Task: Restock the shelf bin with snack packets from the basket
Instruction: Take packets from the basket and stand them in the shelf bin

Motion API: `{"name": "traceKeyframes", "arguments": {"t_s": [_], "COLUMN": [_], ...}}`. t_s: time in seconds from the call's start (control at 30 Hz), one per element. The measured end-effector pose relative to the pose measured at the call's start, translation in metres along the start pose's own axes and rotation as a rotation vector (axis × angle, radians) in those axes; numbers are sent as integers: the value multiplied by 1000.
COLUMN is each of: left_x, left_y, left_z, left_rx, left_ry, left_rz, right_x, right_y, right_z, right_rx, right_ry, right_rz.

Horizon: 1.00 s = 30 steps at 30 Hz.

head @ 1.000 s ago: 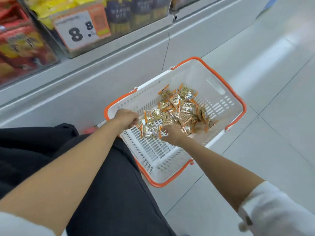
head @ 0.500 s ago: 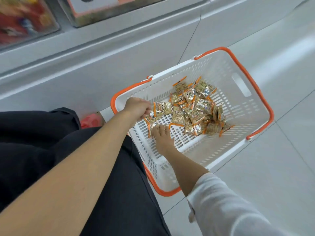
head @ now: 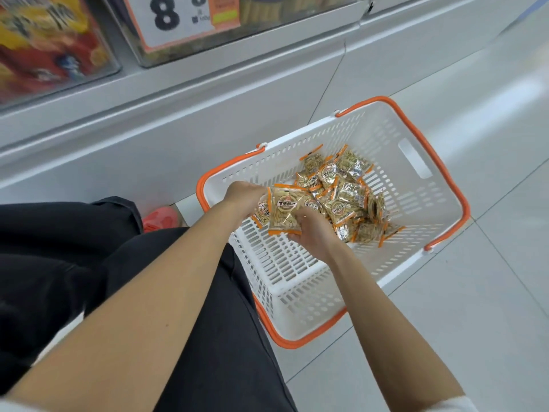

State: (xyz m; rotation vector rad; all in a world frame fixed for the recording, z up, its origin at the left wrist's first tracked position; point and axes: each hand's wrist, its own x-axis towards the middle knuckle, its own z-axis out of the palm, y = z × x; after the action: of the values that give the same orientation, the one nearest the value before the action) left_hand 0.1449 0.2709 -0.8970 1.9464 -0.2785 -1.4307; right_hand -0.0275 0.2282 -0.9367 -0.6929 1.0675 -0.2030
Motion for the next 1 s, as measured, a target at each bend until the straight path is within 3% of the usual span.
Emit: {"name": "traceKeyframes", "arguments": {"t_s": [0.13, 0.3, 0.63, 0.87, 1.0], "left_x": [-4, -12, -36, -93, -141], "left_y": [-2, -1, 13, 73, 128], "left_z": [3, 1, -16, -41, -60], "left_rx": [33, -110, -308, -234, -223], "left_ry": [-85, -26, -31, -140, -116], "left_rz": [47, 150, 255, 384, 542], "right_x": [-25, -39, -69, -100, -135], "right_y": [-14, -13, -33, -84, -133], "right_z": [19, 34, 49, 65, 93], "right_rx": [-105, -292, -285, -533, -521], "right_ry": [-89, 31, 66, 95, 171], "right_rz": [-110, -292, -421, -578, -744]}}
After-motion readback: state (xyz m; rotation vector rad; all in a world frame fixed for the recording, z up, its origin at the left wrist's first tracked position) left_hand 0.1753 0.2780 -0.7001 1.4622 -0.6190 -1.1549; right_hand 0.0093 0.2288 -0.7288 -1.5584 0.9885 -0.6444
